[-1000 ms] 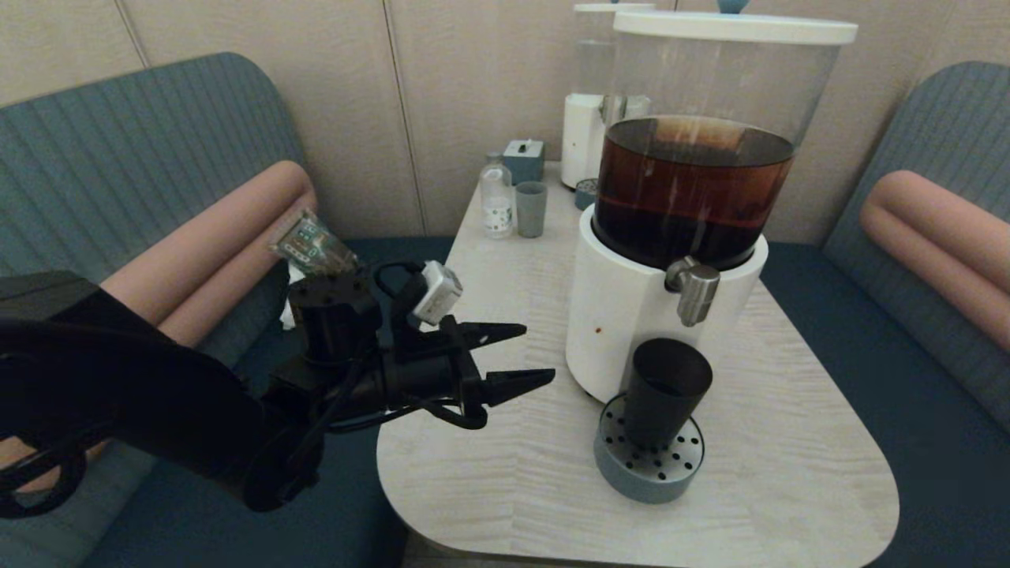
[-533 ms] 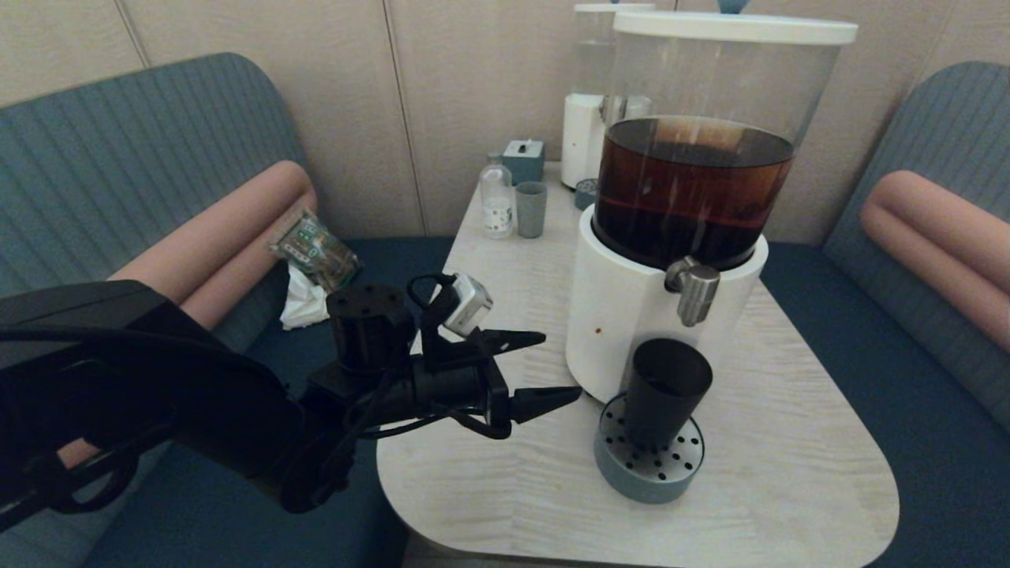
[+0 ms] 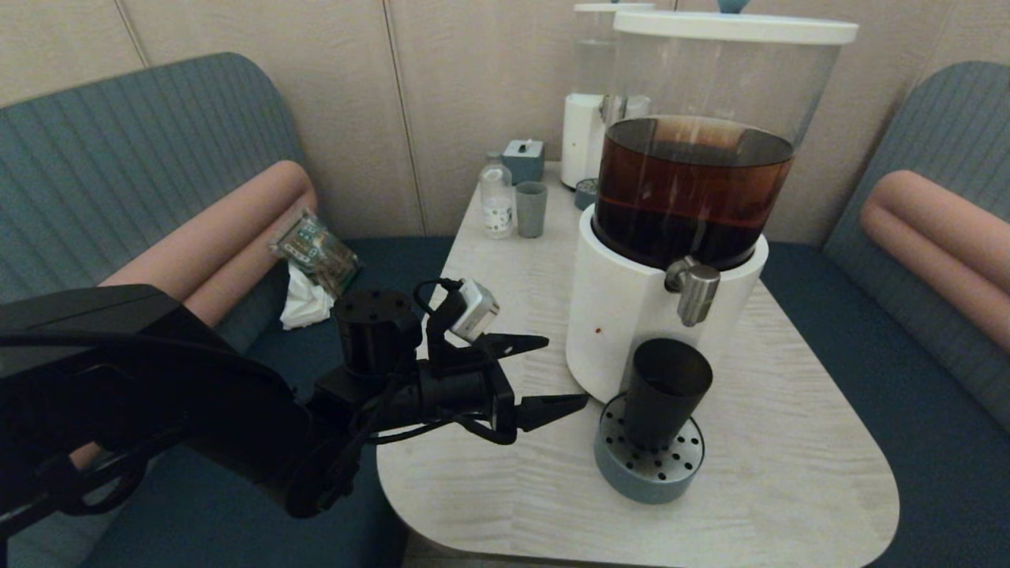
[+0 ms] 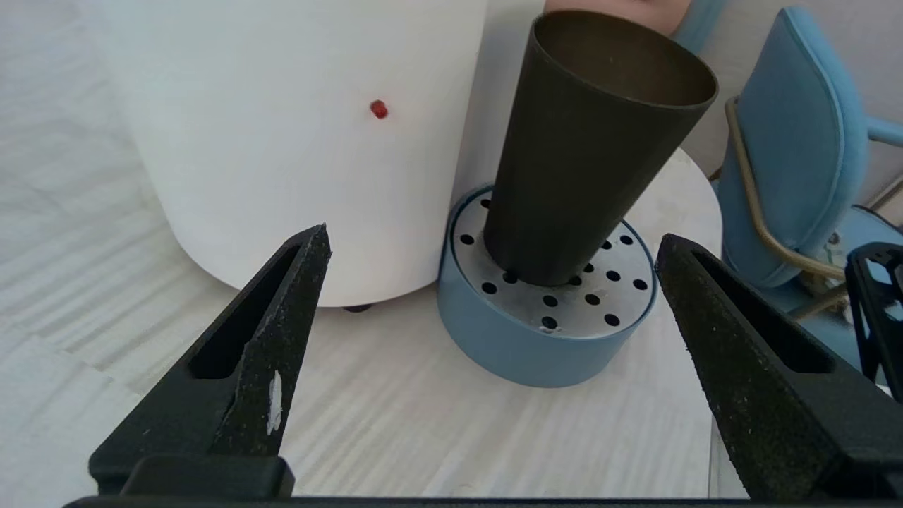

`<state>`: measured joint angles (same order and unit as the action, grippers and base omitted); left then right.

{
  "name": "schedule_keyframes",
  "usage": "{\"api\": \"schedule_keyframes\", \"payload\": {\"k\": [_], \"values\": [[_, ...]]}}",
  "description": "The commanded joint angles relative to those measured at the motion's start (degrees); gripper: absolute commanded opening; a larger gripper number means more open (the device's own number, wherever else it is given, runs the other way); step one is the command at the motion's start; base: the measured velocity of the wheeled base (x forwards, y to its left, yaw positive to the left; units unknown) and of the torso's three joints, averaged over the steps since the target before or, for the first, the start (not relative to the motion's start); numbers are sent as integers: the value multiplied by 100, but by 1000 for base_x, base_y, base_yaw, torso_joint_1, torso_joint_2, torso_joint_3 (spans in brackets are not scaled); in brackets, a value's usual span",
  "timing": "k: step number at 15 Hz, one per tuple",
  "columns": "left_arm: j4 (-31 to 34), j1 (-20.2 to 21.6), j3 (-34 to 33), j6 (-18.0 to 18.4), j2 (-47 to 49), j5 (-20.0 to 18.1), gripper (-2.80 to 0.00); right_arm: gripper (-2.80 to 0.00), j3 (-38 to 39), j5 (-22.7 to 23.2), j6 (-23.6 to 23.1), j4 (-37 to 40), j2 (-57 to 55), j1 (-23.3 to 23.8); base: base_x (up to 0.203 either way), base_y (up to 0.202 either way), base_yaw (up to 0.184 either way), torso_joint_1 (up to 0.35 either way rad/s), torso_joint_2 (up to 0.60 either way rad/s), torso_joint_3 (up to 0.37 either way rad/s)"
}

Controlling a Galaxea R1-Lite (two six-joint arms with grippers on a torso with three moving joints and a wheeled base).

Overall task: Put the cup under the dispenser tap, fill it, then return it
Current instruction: Place the cup next to the water dispenser

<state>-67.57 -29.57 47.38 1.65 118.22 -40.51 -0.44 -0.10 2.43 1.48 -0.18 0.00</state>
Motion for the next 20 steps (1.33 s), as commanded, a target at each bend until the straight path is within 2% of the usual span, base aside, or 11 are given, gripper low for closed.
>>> {"api": "schedule_keyframes", "payload": {"k": [1, 9, 14, 20], "values": [[-107, 13, -28, -6, -9, -18, 0, -280, 0, 1, 3, 2, -8, 0, 0, 0, 0, 0, 0, 0], [-37, -13, 179, 76, 201, -70, 0, -280, 0, 1, 3, 2, -8, 0, 0, 0, 0, 0, 0, 0], [84, -77, 437, 123, 442, -263, 0, -280, 0, 1, 3, 2, -8, 0, 0, 0, 0, 0, 0, 0], [159, -180, 864, 118, 705, -249, 0, -280, 0, 1, 3, 2, -8, 0, 0, 0, 0, 0, 0, 0]]}}
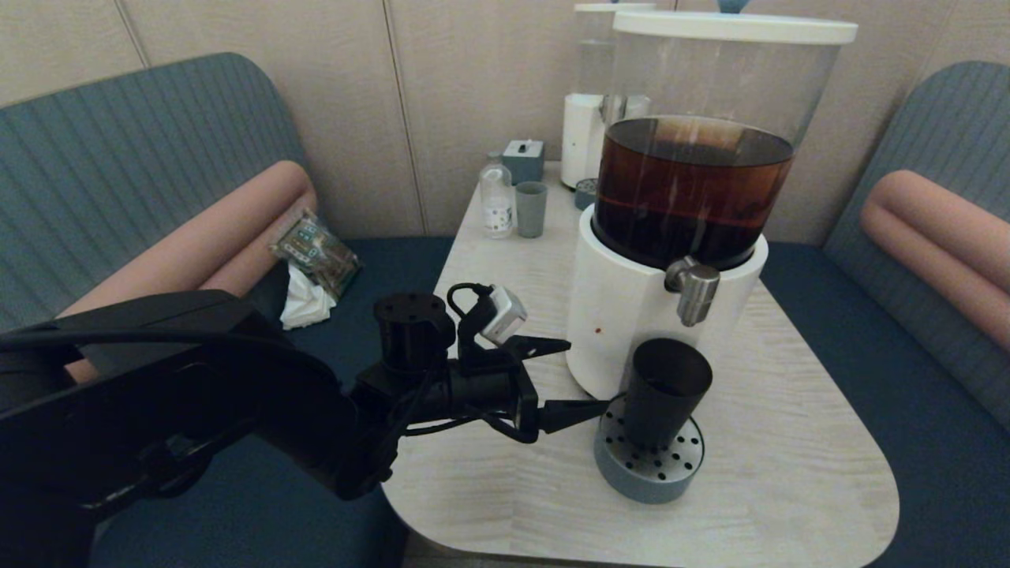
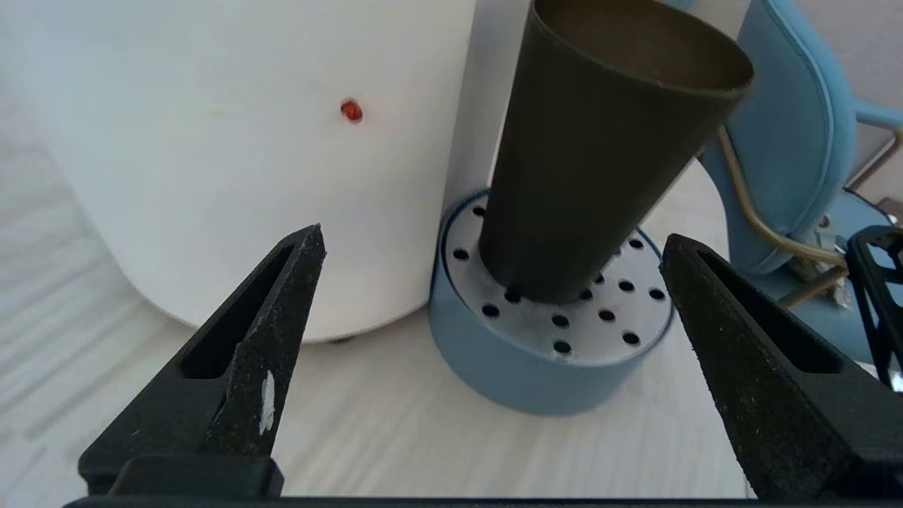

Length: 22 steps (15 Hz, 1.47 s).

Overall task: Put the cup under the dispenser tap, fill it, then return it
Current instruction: Place the cup next to the water dispenser

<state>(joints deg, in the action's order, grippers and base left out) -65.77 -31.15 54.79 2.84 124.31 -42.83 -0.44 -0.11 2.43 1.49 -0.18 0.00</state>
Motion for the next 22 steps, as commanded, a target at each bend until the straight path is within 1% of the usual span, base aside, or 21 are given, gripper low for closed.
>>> {"api": "schedule_keyframes", "payload": {"k": [1, 5, 16, 19, 22], "values": [[75, -31, 213, 3, 110, -9, 0, -280, 0, 2, 4, 1, -8, 0, 0, 0, 0, 0, 0, 0], [224, -141, 392, 6, 177, -7, 0, -280, 0, 2, 4, 1, -7, 0, 0, 0, 0, 0, 0, 0], [313, -373, 454, 6, 227, 64, 0, -280, 0, 2, 4, 1, -8, 0, 0, 0, 0, 0, 0, 0], [328, -416, 580, -3, 291, 81, 0, -280, 0, 2, 4, 1, -8, 0, 0, 0, 0, 0, 0, 0], [477, -436, 720, 1, 329, 117, 0, -280, 0, 2, 4, 1, -2, 0, 0, 0, 0, 0, 0, 0]]}}
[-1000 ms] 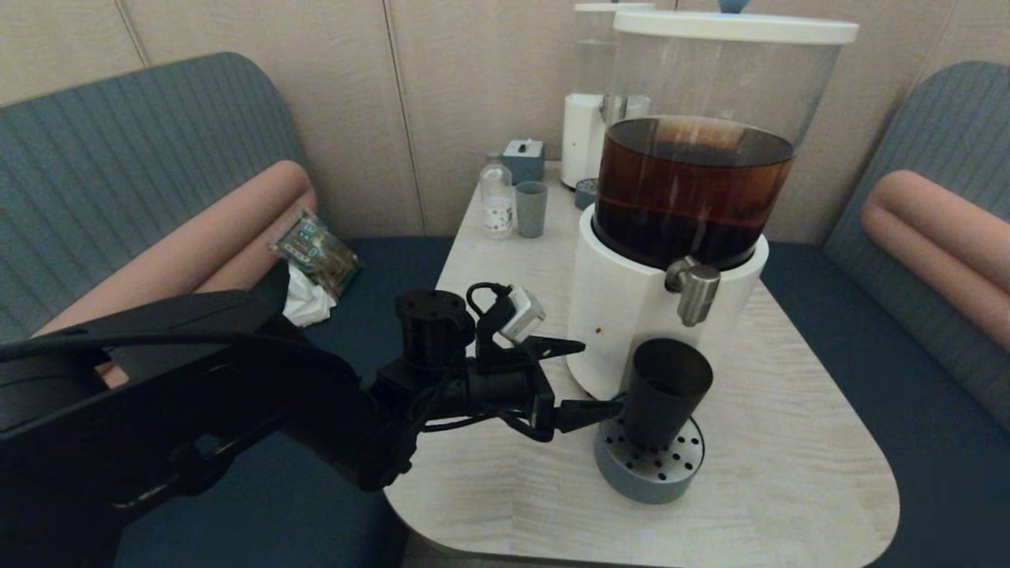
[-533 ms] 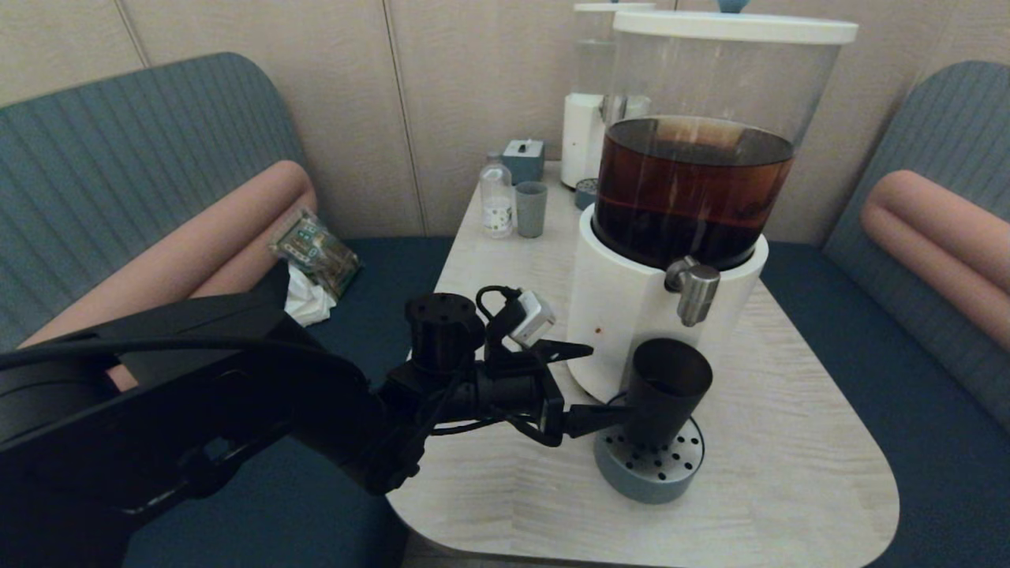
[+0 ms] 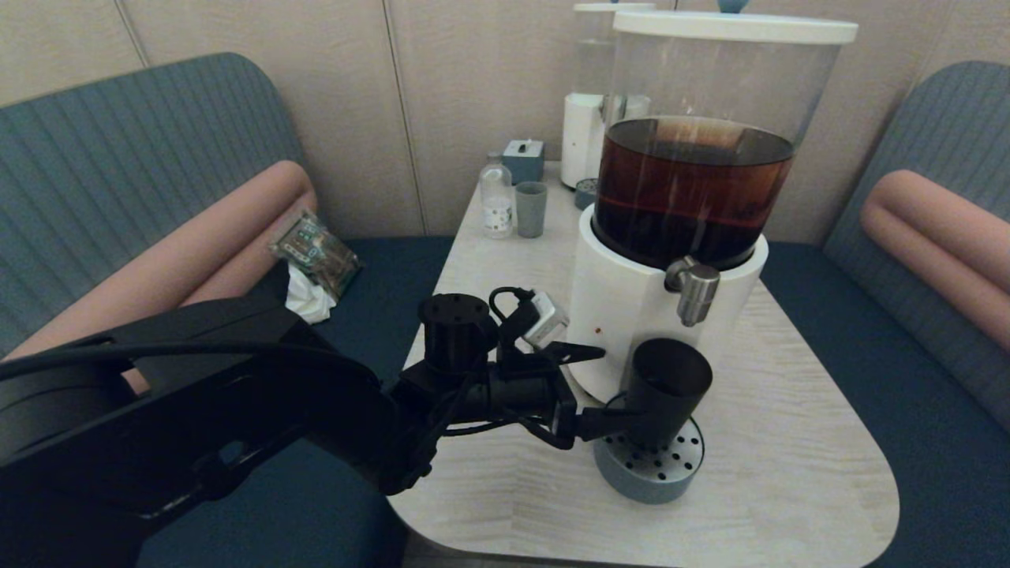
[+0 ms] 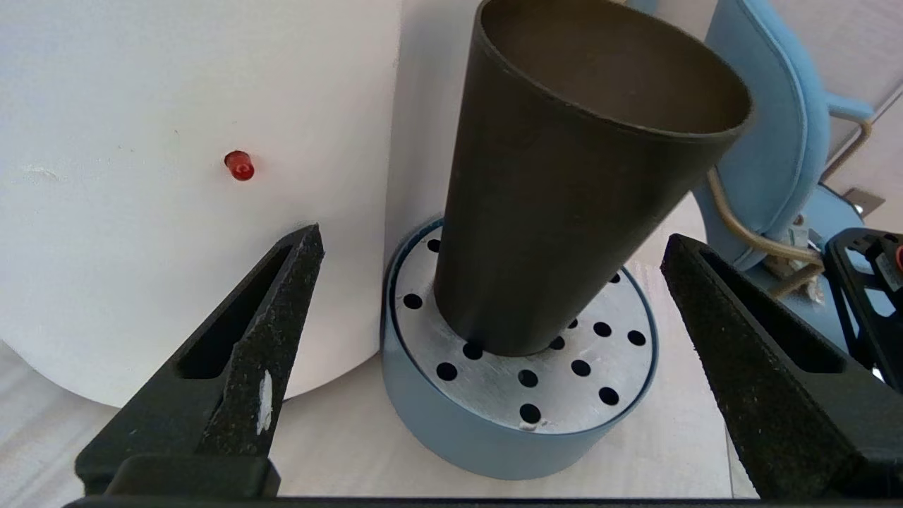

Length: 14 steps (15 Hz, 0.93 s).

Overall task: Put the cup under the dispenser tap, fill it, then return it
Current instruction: Place the cup next to the water dispenser

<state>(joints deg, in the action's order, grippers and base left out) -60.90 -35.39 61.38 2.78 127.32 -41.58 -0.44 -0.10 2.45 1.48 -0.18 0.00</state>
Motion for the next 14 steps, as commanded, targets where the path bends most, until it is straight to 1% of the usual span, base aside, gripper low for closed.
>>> {"api": "schedule_keyframes", "payload": {"k": [1, 10, 14], "values": [[14, -29, 88, 12, 43, 1, 0, -280, 0, 1, 1, 2, -8, 0, 0, 0, 0, 0, 0, 0], [289, -135, 559, 12, 233, 80, 0, -280, 0, 1, 1, 2, -8, 0, 0, 0, 0, 0, 0, 0], [298, -135, 611, 12, 284, 89, 0, -280, 0, 1, 1, 2, -8, 0, 0, 0, 0, 0, 0, 0]]}}
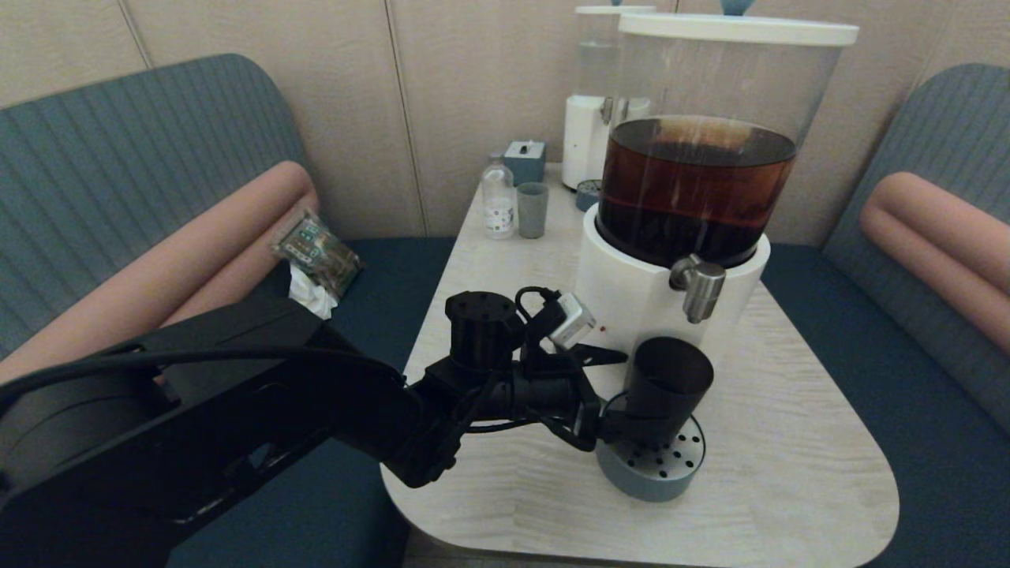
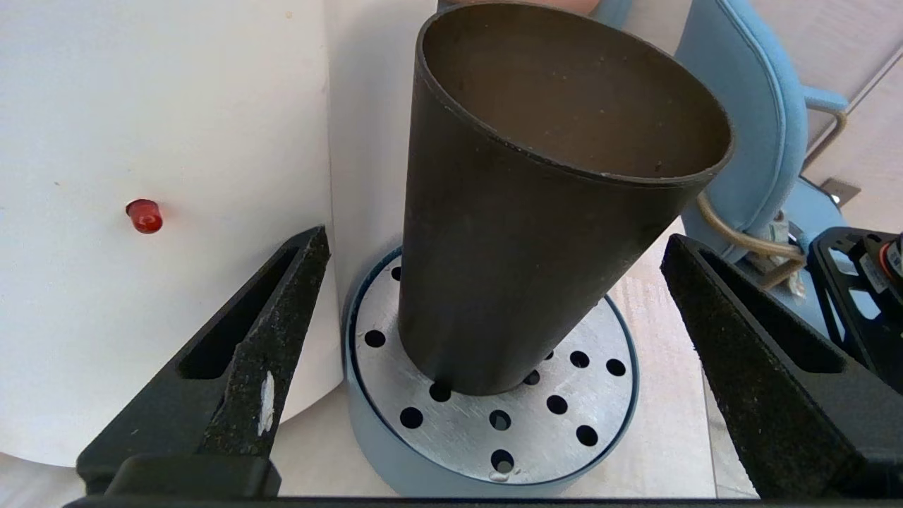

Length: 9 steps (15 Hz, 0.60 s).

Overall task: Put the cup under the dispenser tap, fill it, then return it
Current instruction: Place the cup next to the water dispenser

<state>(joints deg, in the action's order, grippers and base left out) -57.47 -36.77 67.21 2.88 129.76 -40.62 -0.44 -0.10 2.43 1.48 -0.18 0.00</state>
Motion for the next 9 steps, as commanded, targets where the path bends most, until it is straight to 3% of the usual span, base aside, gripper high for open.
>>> {"api": "schedule_keyframes", "payload": {"k": [1, 9], "values": [[-39, 3, 92, -6, 66, -7, 0, -280, 0, 1, 4, 1, -8, 0, 0, 0, 0, 0, 0, 0], [-71, -24, -183, 77, 9, 1, 0, -280, 0, 1, 4, 1, -8, 0, 0, 0, 0, 0, 0, 0]]}}
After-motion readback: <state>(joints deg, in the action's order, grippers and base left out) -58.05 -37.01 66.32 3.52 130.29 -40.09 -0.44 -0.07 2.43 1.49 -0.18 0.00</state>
